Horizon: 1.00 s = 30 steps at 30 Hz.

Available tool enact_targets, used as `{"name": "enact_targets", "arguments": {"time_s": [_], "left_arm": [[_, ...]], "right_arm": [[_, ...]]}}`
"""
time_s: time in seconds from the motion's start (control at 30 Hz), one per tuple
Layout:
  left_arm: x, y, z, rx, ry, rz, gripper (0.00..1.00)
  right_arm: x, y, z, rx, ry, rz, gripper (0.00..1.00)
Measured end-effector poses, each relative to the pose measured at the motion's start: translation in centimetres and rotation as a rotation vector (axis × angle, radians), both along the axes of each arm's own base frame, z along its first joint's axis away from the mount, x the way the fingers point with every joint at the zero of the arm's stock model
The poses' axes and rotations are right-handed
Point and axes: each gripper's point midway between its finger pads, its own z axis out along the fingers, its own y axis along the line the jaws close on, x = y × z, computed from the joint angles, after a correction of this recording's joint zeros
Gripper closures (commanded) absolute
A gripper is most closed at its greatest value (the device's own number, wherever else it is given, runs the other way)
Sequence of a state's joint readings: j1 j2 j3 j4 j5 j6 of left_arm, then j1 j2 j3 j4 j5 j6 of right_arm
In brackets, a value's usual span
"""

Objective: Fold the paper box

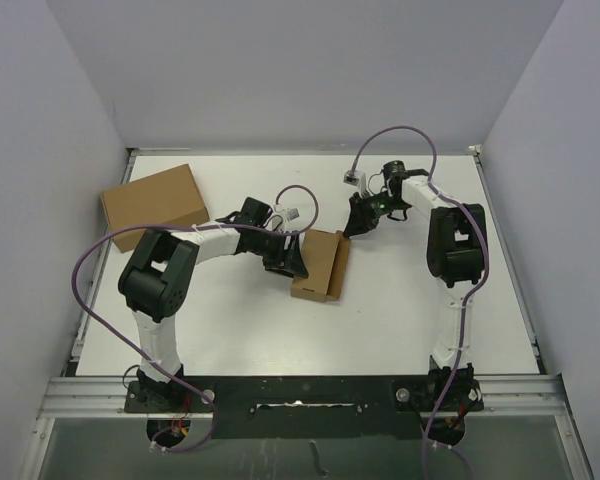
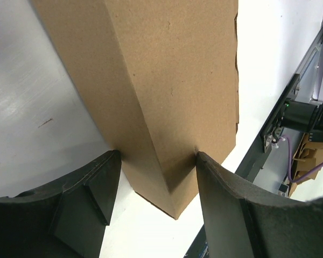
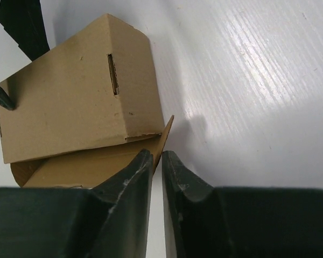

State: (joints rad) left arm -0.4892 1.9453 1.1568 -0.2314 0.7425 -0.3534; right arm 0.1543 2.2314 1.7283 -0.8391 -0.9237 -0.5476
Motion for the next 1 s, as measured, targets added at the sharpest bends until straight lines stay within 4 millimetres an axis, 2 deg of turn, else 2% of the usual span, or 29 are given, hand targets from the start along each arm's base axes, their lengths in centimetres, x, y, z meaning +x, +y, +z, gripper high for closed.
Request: {"name": "enact_targets", "arguments": {"time_s": [0.07,0.23,0.73,1.0], "left_arm": [[0.0,0.0,0.0,0.000,0.000,0.000,0.44],[0.0,0.0,0.0,0.000,0.001,0.000,0.44],[-0.2,0.0,0.0,0.001,0.008,-0.002,0.42],[-0.2,0.2,-0.2,0.014,0.011,0.005,0.35]], "right_arm": [[0.0,0.0,0.0,-0.002,0.005,-0.004,0.94],[-0.1,0.1,-0.3,-0.002,0.016,-0.013,1.00],[-1.5,-0.9,-0.6,-0.022,0.031,-0.139,1.00],[-1.5,-0.8,-0.6,-0.015,0.066,-0.198,1.00]]}}
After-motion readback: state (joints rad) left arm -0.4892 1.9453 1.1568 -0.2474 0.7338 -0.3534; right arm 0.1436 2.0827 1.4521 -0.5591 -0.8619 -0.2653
